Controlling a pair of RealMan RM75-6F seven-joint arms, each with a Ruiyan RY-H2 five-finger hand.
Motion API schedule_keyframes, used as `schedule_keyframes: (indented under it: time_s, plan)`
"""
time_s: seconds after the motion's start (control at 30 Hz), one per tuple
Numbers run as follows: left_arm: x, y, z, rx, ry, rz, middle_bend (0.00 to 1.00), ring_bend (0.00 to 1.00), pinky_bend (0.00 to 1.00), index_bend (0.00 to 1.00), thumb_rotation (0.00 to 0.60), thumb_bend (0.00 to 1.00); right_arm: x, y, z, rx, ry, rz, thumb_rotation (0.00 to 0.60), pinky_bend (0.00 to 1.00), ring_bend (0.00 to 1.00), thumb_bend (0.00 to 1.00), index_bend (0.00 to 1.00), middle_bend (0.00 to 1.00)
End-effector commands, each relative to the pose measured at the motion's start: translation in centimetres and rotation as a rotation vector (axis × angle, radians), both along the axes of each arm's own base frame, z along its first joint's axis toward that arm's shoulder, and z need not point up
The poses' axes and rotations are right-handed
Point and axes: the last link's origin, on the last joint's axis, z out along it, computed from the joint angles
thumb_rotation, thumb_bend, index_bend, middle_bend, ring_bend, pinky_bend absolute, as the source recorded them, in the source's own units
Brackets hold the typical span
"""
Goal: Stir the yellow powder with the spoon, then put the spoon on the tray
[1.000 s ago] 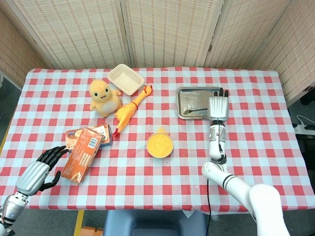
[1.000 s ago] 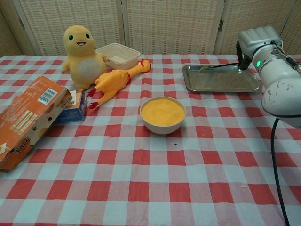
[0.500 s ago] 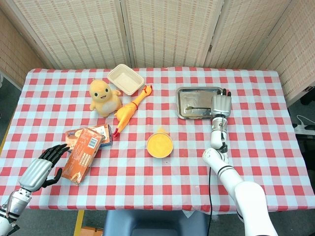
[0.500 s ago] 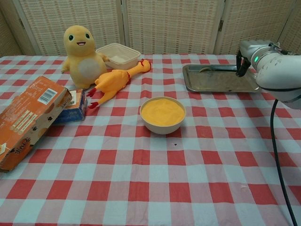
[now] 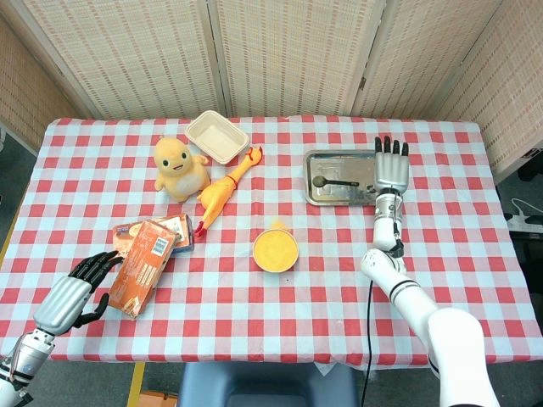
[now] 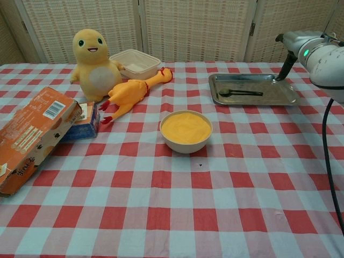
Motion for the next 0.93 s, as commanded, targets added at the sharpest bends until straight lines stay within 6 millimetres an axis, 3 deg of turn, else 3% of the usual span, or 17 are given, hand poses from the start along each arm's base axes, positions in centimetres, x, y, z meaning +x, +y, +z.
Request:
schedule_keyframes:
  time_s: [0.03, 0.1, 0.2, 0.23, 0.37, 0.4, 0.43, 0.53, 0.67, 0.77, 0.93]
  plan:
    - [0.0, -0.1, 0.1, 0.003, 0.000, -0.006, 0.00, 0.00, 0.10, 0.00, 0.600, 0.63, -0.7, 1.1, 1.9, -0.028, -0.021, 0.025, 0.600, 0.02, 0.00, 0.05, 0.00, 0.00]
    - [0.0, -0.1, 0.3, 0.010, -0.003, -0.006, 0.00, 0.00, 0.10, 0.00, 0.600, 0.63, -0.9, 2.8, 2.8, -0.031, -0.043, 0.080, 0.600, 0.02, 0.00, 0.05, 0.00, 0.00]
    - [0.0, -0.3, 0.6, 0.024, -0.009, -0.011, 0.00, 0.00, 0.10, 0.00, 0.600, 0.63, -1.4, 9.2, 4.9, 0.005, -0.042, 0.203, 0.600, 0.01, 0.00, 0.05, 0.00, 0.00]
    - [0.0, -0.5, 0.7, 0.030, -0.007, -0.013, 0.00, 0.00, 0.10, 0.00, 0.600, 0.63, -1.6, 12.4, 5.7, 0.031, -0.037, 0.243, 0.600, 0.00, 0.00, 0.05, 0.00, 0.00]
    - [0.0, -0.6, 0.8, 0.035, -0.006, -0.018, 0.00, 0.00, 0.10, 0.00, 0.600, 0.62, -2.0, 16.0, 6.6, 0.064, -0.036, 0.270, 0.600, 0.00, 0.00, 0.05, 0.00, 0.00]
    - [0.1, -0.8, 0.9, 0.040, -0.005, -0.024, 0.00, 0.00, 0.10, 0.00, 0.600, 0.62, -2.4, 18.9, 7.2, 0.091, -0.030, 0.283, 0.600, 0.00, 0.00, 0.05, 0.00, 0.00]
    - [0.2, -1.3, 1.0, 0.058, 0.003, -0.037, 0.00, 0.00, 0.10, 0.00, 0.600, 0.62, -4.1, 25.8, 8.1, 0.117, 0.013, 0.293, 0.600, 0.00, 0.00, 0.05, 0.00, 0.00]
    - [0.5, -2.0, 1.0, 0.081, 0.017, -0.054, 0.00, 0.00, 0.10, 0.00, 0.600, 0.59, -6.1, 32.4, 9.0, 0.138, 0.099, 0.334, 0.600, 0.00, 0.00, 0.05, 0.00, 0.00]
    - [0.9, -2.7, 0.7, 0.110, 0.046, -0.075, 0.00, 0.00, 0.10, 0.00, 0.600, 0.50, -7.8, 36.0, 10.2, 0.080, 0.027, 0.329, 0.600, 0.00, 0.00, 0.05, 0.00, 0.00]
    - [1.2, -2.9, 0.5, 0.141, 0.060, -0.095, 0.00, 0.00, 0.09, 0.00, 0.600, 0.46, -9.5, 36.1, 11.0, 0.059, -0.040, 0.297, 0.600, 0.00, 0.00, 0.05, 0.00, 0.00]
    - [1.2, -3.1, 0.4, 0.171, 0.076, -0.098, 0.00, 0.00, 0.09, 0.00, 0.600, 0.46, -9.5, 36.0, 12.3, -0.018, -0.063, 0.331, 0.600, 0.00, 0.00, 0.05, 0.00, 0.00]
